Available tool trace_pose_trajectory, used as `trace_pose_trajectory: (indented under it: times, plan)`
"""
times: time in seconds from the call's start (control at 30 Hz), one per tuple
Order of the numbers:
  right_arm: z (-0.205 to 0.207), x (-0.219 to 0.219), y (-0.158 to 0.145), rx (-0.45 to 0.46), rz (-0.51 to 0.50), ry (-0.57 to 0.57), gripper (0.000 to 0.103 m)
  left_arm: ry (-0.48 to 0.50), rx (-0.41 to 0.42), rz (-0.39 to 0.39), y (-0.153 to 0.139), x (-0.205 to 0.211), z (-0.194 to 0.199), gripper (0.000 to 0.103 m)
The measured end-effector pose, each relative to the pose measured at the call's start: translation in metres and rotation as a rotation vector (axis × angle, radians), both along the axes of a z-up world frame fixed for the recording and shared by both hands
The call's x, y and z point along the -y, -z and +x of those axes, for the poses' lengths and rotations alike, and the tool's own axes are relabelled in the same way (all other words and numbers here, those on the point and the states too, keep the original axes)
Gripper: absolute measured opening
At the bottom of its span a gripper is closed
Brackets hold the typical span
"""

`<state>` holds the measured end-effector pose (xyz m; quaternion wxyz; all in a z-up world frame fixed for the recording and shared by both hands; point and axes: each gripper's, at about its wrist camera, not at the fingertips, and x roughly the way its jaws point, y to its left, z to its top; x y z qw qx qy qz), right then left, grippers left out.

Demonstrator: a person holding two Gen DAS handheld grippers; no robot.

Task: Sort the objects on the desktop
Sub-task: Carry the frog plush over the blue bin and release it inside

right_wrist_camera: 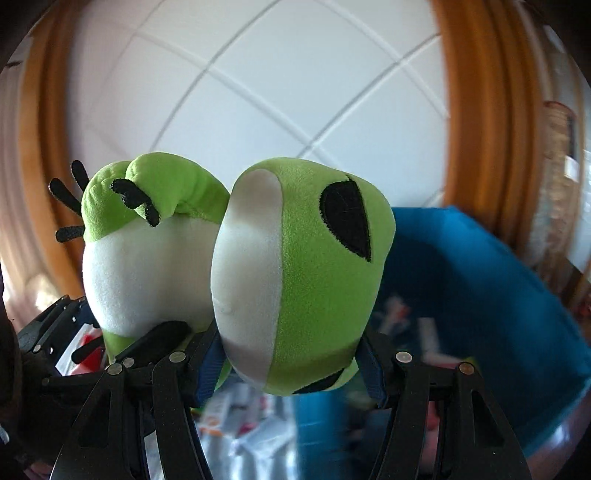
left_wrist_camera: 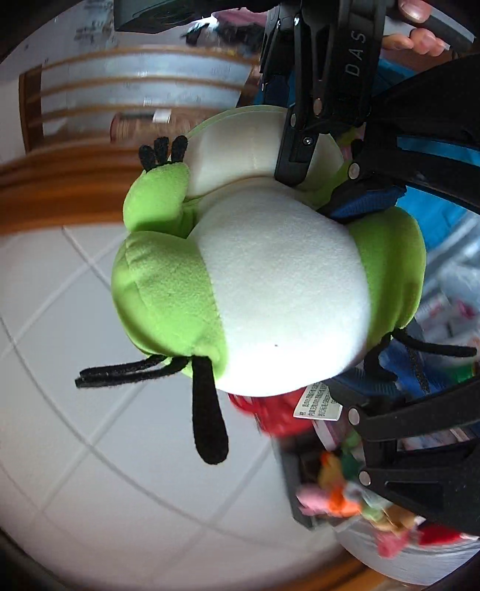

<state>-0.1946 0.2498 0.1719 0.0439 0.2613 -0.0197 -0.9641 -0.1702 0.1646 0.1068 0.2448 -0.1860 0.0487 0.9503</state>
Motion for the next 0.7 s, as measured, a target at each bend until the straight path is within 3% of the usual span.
trace_pose_trajectory:
  times: [0.2,0.47,0.7]
  plan:
    - [-0.026,-0.072,-0.004,0.023,-0.007,0.119,0.062,0.124,0.031,-0.027,-0.005,-0.081,-0.029,0.070]
    - [-0.035,-0.154,0.018,0.084,-0.074,0.231,0.063,0.244,0.089,-0.125,0.011,-0.164,-0.053,0.070]
    - [-0.030,-0.179,0.043,0.138,-0.135,0.263,0.063,0.298,0.173,-0.229,0.023,-0.194,-0.060,0.070]
